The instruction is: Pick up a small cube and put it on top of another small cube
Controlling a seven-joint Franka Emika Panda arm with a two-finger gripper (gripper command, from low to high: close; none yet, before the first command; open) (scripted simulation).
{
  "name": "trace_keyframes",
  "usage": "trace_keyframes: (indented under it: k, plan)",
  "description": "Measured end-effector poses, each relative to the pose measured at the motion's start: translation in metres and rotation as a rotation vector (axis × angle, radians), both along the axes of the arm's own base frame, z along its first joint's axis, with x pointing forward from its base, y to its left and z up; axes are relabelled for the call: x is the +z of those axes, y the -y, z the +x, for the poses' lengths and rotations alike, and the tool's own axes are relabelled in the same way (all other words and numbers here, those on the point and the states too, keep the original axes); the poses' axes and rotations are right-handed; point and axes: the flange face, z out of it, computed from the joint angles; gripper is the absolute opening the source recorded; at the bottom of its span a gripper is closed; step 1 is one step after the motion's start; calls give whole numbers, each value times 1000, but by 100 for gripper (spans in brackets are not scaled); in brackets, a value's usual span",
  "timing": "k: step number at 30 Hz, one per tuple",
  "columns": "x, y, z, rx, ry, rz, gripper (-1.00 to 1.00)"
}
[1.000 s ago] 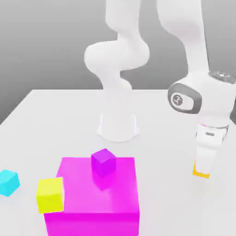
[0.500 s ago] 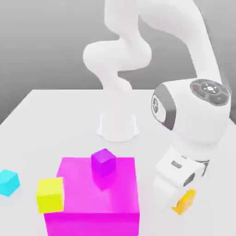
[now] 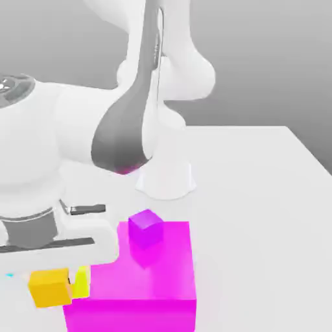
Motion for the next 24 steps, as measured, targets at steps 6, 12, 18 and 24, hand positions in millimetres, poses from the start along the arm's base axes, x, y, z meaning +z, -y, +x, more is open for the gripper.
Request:
trace_keyframes:
  k: [6, 12, 18, 24]
  plan:
    - [-16, 95, -130, -319, 60, -10, -100]
    - [-66, 103, -165, -393, 82, -12, -100]
    - [-86, 103, -167, -396, 80, -11, 100]
    - [-55, 103, -166, -394, 83, -13, 100]
